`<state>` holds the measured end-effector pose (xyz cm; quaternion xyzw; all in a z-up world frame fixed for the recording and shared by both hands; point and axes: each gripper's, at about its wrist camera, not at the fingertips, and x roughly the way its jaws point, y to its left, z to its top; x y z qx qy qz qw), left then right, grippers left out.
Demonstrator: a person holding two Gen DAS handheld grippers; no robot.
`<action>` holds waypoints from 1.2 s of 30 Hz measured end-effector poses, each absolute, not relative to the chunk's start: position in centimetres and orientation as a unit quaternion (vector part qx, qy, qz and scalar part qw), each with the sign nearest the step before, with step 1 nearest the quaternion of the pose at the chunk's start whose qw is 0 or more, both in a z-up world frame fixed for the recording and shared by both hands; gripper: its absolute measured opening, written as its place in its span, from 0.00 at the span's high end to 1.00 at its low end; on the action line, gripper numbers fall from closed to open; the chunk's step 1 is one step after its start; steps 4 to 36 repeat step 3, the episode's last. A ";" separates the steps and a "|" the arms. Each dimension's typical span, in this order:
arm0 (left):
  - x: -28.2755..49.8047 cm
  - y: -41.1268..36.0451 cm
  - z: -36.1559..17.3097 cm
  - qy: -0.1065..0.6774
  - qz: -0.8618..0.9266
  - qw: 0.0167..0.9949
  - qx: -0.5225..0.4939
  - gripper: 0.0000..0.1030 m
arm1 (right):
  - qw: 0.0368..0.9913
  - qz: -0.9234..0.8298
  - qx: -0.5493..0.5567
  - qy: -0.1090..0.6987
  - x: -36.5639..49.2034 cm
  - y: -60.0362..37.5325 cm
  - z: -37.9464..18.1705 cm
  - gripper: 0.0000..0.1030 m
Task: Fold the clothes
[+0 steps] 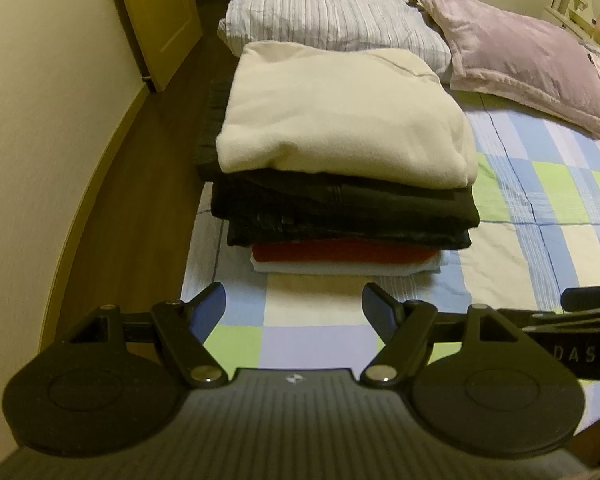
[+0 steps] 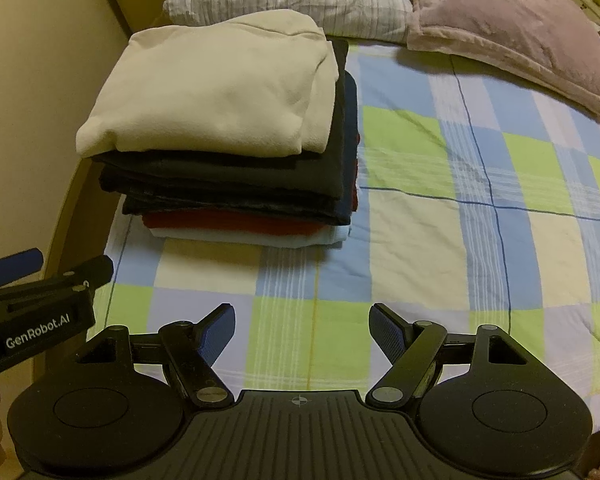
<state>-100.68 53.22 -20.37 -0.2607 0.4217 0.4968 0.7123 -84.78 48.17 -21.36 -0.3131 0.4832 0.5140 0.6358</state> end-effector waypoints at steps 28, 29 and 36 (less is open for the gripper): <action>-100.7 53.2 -20.1 0.419 0.500 0.714 -0.254 0.30 | 0.636 0.516 -0.312 0.482 -84.8 48.1 -21.3 0.25; -100.7 53.2 -20.1 0.419 0.500 0.714 -0.254 0.30 | 0.636 0.516 -0.312 0.482 -84.8 48.1 -21.3 0.25; -100.7 53.2 -20.1 0.419 0.500 0.714 -0.254 0.30 | 0.636 0.516 -0.312 0.482 -84.8 48.1 -21.3 0.25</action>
